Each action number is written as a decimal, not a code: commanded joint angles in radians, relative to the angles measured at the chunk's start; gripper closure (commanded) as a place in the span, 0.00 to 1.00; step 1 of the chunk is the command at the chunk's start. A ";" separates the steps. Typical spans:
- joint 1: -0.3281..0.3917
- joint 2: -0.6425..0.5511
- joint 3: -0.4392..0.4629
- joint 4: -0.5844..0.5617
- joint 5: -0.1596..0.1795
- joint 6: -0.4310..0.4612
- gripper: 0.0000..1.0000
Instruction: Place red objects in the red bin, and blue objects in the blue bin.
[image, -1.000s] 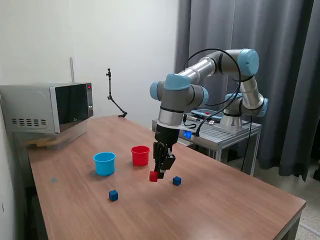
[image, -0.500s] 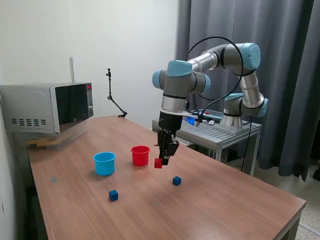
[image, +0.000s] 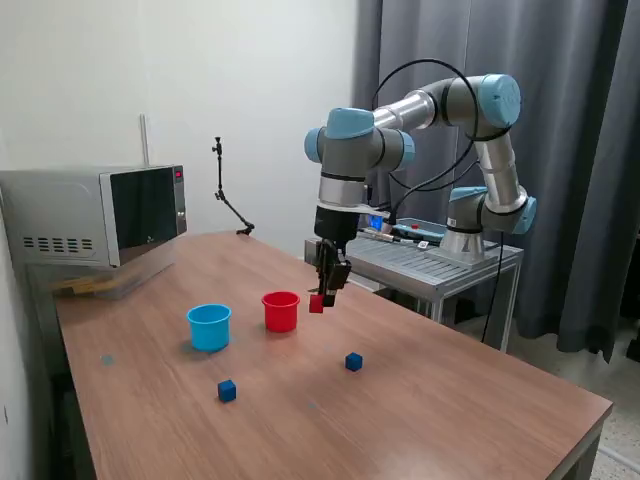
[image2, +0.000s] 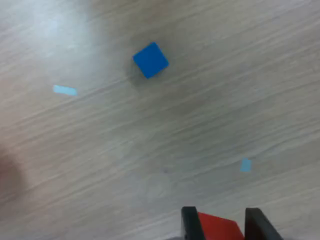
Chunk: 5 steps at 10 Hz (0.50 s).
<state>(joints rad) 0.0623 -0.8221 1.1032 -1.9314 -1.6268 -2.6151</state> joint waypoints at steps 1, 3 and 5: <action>-0.041 -0.035 0.049 0.006 0.002 0.004 1.00; -0.070 -0.074 0.096 0.005 0.002 0.004 1.00; -0.103 -0.106 0.141 0.005 0.002 0.004 1.00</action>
<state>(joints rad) -0.0128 -0.9027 1.2096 -1.9267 -1.6246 -2.6110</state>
